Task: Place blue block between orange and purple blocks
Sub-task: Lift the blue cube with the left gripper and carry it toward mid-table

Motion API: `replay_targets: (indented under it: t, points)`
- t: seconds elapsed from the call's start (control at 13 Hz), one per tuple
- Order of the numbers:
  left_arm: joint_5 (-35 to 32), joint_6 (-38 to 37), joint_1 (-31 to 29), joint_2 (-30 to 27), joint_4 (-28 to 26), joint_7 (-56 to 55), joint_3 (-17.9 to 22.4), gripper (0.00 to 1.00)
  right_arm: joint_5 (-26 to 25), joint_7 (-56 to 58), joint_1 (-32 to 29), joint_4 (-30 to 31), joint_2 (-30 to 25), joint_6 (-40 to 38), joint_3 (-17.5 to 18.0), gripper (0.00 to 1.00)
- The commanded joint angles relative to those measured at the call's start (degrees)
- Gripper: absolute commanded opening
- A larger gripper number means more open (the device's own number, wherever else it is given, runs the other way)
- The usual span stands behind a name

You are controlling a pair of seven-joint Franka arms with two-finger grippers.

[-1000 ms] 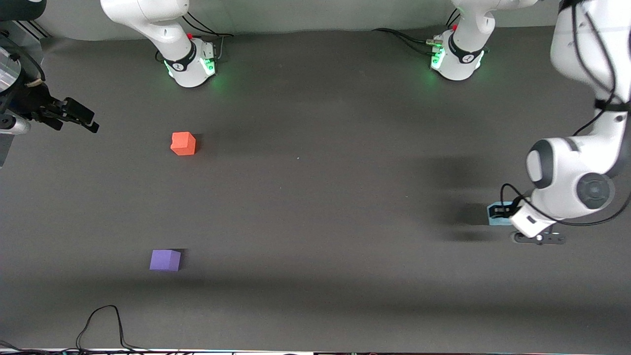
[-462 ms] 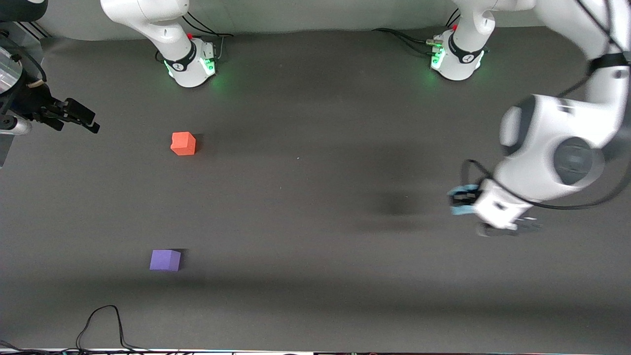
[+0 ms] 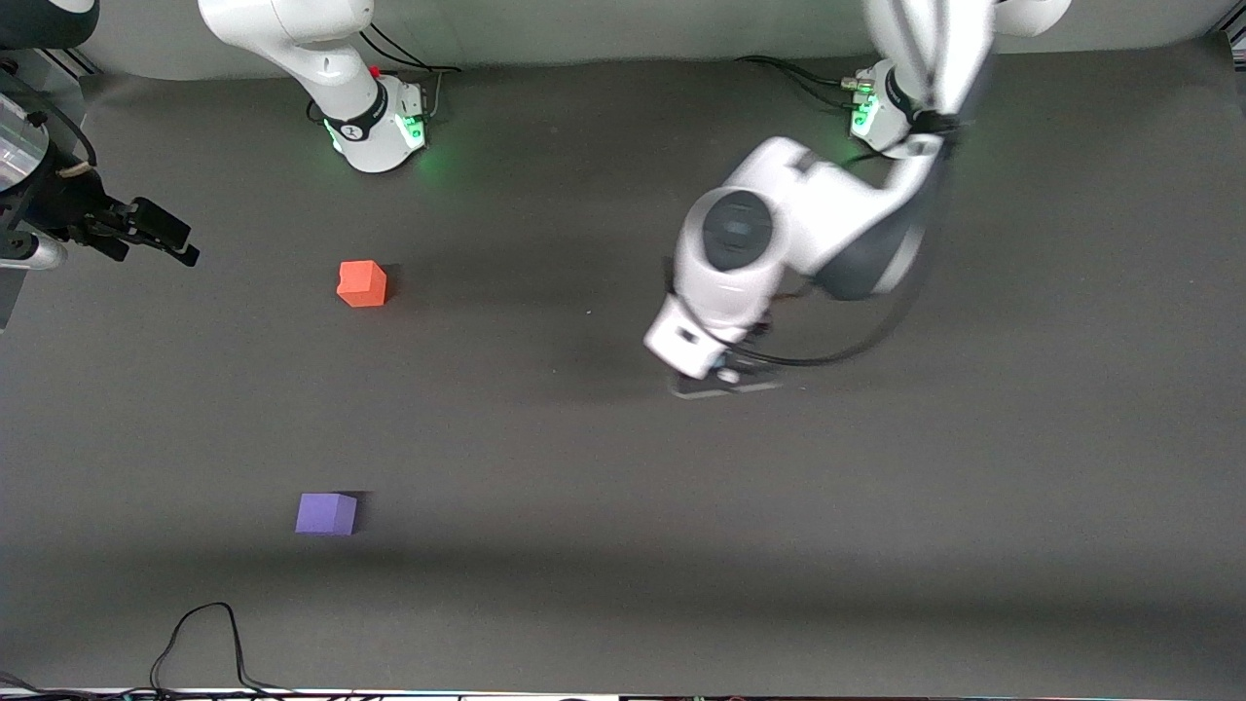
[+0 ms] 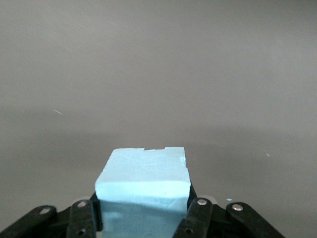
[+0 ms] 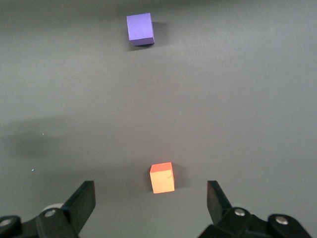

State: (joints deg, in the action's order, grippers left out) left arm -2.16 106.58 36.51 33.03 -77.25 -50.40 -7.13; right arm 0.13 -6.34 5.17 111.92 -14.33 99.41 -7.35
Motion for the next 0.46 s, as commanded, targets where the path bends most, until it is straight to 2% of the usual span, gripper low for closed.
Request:
replay_targets:
  t: [0.0, 0.23, 0.38]
  points:
    - [-3.02, 3.26, 8.11, 9.92, 7.81, -6.28, 1.33, 0.45, -0.30, 0.54, 0.02, 2.34, -1.49, 1.84, -0.12, 1.00]
    - [-3.47, 10.74, 12.52, 15.82, 7.82, -7.08, 1.41, 0.45, -0.30, 0.89, 0.02, 2.51, -0.61, 3.33, -0.12, 1.00]
    - [-3.47, 13.82, 12.97, 18.98, 7.82, -7.08, 1.41, 0.45, -0.30, 0.89, 0.11, 3.04, -0.35, 3.60, -0.03, 1.00]
